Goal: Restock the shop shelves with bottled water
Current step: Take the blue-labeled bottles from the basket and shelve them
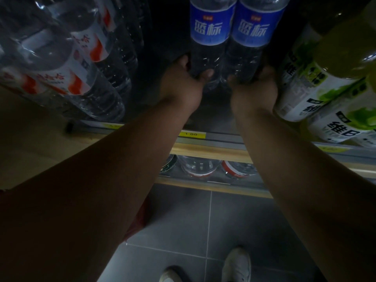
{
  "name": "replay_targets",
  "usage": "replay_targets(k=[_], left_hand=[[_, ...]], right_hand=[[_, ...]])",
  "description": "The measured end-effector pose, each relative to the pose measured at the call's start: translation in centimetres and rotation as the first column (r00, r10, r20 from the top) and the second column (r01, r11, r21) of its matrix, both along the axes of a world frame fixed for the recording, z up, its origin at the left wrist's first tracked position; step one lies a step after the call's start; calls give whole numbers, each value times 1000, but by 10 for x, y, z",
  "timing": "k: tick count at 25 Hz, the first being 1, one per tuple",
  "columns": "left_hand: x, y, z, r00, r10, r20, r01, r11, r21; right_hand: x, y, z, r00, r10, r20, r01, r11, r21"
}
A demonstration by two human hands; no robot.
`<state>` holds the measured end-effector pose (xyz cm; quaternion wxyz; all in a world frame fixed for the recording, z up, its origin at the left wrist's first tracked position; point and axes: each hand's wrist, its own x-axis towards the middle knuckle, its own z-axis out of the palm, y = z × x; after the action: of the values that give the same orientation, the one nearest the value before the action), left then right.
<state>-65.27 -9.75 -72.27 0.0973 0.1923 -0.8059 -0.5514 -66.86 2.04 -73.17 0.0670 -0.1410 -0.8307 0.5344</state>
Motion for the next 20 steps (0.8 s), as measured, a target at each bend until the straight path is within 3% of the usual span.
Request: replay_targets(k=[9, 12, 14, 15, 20], left_hand=[[5, -12, 5, 991, -124, 58, 124, 992, -2], [25, -21, 13, 975, -181, 126, 205, 953, -224], [47, -15, 20, 956, -202, 211, 276, 864, -421], [60, -13, 24, 951, -204, 231, 295, 824, -485], [125, -10, 34, 946, -264, 187, 323, 748, -580]], right_hand=[[-10, 7, -7, 999, 43, 24, -41, 997, -66], [1, 8, 1, 982, 128, 139, -148, 977, 150], [17, 13, 12, 962, 210, 175, -256, 915, 310], [27, 13, 19, 948, 254, 190, -304, 898, 317], [109, 29, 35, 873, 410, 265, -488, 716, 499]])
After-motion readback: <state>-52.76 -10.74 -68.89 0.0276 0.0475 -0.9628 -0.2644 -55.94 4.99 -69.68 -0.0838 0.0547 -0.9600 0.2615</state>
